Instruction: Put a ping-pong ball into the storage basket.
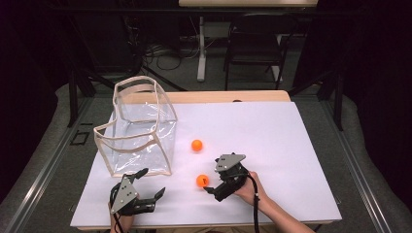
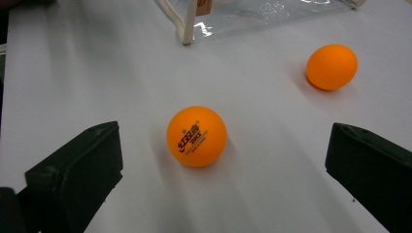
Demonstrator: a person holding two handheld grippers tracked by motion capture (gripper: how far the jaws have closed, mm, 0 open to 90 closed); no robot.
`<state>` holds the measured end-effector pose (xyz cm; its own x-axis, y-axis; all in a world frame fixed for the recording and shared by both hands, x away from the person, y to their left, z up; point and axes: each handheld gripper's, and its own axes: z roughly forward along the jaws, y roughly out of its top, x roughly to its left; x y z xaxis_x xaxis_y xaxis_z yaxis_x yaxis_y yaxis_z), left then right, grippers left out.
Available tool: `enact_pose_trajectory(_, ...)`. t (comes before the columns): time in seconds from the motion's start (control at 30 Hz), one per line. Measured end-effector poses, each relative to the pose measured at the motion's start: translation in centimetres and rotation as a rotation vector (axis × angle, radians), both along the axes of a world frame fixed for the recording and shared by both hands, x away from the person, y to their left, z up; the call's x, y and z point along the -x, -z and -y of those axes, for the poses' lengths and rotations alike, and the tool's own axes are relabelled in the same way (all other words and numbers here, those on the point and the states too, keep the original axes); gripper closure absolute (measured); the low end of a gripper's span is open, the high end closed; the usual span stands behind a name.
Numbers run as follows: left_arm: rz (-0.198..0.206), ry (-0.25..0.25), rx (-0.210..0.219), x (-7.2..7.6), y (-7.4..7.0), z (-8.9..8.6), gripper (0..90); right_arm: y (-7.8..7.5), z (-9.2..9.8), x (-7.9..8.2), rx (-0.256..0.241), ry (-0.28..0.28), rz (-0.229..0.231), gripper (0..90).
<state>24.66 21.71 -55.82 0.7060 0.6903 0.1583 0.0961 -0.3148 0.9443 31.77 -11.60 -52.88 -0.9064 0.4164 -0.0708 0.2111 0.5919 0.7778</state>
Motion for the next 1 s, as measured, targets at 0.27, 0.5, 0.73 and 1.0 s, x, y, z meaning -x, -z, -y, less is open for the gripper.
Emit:
enact_pose_trajectory(0.27,-0.001,-0.002,0.003,0.0,0.0,0.0,15.6,0.5,-1.1,-0.5,0.017,-0.014,-0.017,0.0)
enact_pose_trajectory(0.5,-0.001,-0.002,0.002,0.0,0.0,0.0,15.6,1.1,-1.8,-0.7,0.043,-0.034,-0.047,0.0)
enact_pose_trajectory(0.73,-0.002,-0.001,-0.003,0.0,0.0,0.0,15.6,1.4,-1.6,-0.9,0.023,-0.033,-0.067,0.0)
enact_pose_trajectory(1.0,-0.004,0.002,-0.003,0.0,0.0,0.0,15.6,1.8,-2.0,-0.7,0.033,-0.04,-0.08,5.4)
